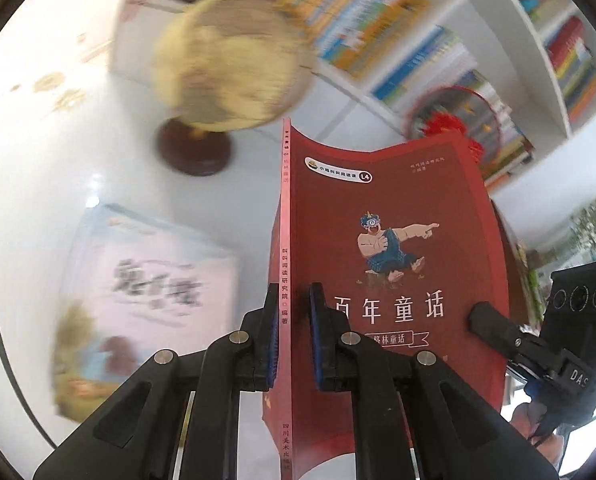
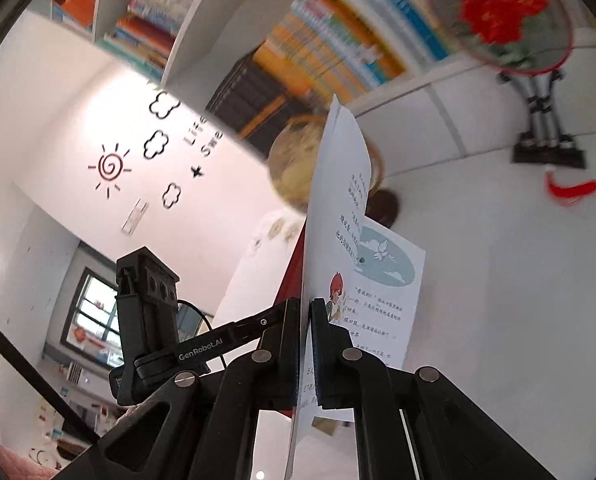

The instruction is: Organize books

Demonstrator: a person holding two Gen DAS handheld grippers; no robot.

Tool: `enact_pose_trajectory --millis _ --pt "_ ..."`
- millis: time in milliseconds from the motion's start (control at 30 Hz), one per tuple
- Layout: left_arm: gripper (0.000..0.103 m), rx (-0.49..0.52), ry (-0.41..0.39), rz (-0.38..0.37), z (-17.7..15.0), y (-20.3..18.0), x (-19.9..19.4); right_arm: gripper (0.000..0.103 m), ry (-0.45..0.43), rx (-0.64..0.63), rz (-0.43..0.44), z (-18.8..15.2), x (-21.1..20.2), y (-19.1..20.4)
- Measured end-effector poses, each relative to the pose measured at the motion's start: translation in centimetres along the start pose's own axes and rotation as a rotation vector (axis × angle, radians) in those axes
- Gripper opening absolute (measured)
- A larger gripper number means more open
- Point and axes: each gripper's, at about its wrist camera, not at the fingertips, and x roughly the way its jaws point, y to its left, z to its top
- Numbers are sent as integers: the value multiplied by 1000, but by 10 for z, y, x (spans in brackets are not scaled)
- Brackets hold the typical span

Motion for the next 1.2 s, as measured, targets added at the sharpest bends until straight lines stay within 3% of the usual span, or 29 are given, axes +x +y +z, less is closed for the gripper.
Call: enact_pose_trajectory --millis 200,533,733,1200 --pt "9 -89 38 41 -12 73 -6 6 111 52 3 -25 79 9" --pt "9 -143 60 66 -19 123 1 6 202 106 -54 -44 147 -3" --pt "9 -152 78 99 -23 140 6 6 244 132 -91 -52 173 -12" --pt "11 -169 91 109 -26 151 12 6 284 171 -123 -65 184 -18"
